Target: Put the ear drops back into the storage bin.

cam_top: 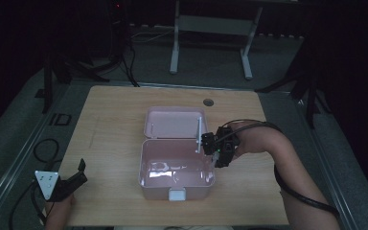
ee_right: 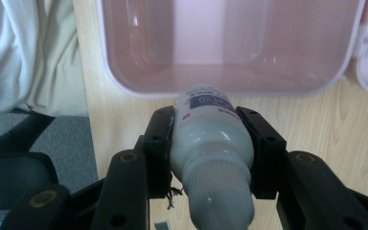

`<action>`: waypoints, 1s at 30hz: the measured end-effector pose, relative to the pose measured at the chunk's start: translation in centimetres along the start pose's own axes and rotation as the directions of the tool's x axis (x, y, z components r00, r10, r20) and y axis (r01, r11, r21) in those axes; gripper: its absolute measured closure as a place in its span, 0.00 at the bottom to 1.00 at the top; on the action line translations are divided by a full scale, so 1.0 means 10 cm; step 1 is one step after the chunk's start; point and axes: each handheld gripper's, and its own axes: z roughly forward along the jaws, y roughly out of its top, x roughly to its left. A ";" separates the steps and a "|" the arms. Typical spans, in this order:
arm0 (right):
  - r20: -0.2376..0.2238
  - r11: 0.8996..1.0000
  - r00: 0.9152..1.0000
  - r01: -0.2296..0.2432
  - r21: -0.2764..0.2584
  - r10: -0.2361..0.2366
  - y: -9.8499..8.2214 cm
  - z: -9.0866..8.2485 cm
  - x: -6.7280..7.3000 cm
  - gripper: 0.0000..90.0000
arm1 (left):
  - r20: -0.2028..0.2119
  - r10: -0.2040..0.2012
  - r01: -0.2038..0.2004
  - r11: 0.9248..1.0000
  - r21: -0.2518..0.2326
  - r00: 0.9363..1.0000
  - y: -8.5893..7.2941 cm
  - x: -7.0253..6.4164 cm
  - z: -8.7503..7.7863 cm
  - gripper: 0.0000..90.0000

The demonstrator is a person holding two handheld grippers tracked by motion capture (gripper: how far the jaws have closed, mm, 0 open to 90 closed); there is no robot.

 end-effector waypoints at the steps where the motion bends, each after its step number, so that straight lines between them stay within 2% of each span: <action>1: 0.002 1.000 1.000 0.002 0.000 -0.002 0.02 0.00 0.01 0.66 | 0.000 0.000 0.000 1.000 0.000 1.000 0.00 0.00 0.00 0.03; 3: -0.006 1.000 1.000 0.018 -0.012 -0.018 0.08 0.00 0.01 0.66 | 0.000 0.001 -0.001 1.000 0.000 1.000 0.00 0.00 0.00 0.03; 10: -0.014 0.997 0.997 0.072 -0.002 -0.072 0.31 0.08 0.05 0.66 | 0.001 -0.004 0.004 1.000 -0.001 1.000 0.00 0.00 0.00 0.03; 13: -0.011 0.998 0.998 0.062 -0.027 -0.062 0.34 0.11 0.03 0.66 | 0.002 -0.003 0.003 1.000 -0.002 1.000 0.00 0.00 0.00 0.03; 17: -0.028 0.997 0.997 0.074 -0.004 -0.074 0.39 0.25 0.03 0.66 | 0.002 -0.003 0.003 1.000 -0.001 1.000 0.00 0.00 0.00 0.03; 23: -0.025 0.997 0.997 0.073 -0.009 -0.073 0.39 0.39 0.00 0.66 | 0.002 -0.002 0.002 1.000 -0.001 1.000 0.00 0.00 0.00 0.03; 24: -0.034 0.997 0.997 0.073 -0.010 -0.073 0.39 0.47 -0.02 0.66 | 0.002 -0.004 0.004 1.000 -0.002 1.000 0.00 0.00 0.00 0.03; 30: -0.056 0.996 0.996 0.078 0.037 -0.075 0.44 0.67 -0.05 0.66 | 0.002 -0.003 0.003 1.000 -0.002 1.000 0.00 0.00 0.00 0.03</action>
